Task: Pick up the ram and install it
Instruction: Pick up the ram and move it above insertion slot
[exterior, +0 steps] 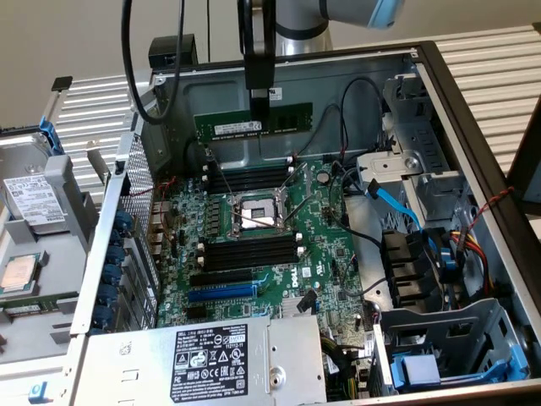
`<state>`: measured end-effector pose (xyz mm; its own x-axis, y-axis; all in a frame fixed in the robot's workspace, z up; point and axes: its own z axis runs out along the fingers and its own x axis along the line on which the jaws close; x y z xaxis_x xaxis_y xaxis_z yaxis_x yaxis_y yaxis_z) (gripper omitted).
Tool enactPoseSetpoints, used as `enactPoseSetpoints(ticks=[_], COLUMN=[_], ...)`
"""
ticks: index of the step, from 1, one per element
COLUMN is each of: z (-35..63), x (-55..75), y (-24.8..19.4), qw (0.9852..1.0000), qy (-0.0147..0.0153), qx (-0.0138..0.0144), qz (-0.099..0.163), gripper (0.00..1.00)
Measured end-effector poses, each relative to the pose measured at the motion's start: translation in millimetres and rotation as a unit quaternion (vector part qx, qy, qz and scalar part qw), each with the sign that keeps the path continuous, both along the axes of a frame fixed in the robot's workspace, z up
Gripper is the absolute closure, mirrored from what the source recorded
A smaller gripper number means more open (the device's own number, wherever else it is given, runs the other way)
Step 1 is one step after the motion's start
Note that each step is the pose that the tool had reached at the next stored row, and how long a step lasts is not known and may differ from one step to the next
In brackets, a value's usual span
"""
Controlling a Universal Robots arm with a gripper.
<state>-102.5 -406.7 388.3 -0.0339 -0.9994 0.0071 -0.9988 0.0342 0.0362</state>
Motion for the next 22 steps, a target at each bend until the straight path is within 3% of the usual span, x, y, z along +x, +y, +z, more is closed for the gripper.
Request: enactPoseSetpoints(ticks=[5, 8, 16, 22], z=[-3.5, -5.0, -5.1, -6.2], x=[-0.1, -0.1, -0.2, -12.6], y=[12.4, 17.3, 18.0, 18.2], qw=[1.0, 1.0, 1.0, 1.0], qy=[-0.0015, -0.002, -0.002, -0.0021], qx=[0.005, 0.0077, 0.0079, 0.0085], qz=[0.0, 0.0, 0.0, -0.003], gripper=[0.88, 0.88, 0.88, 0.88])
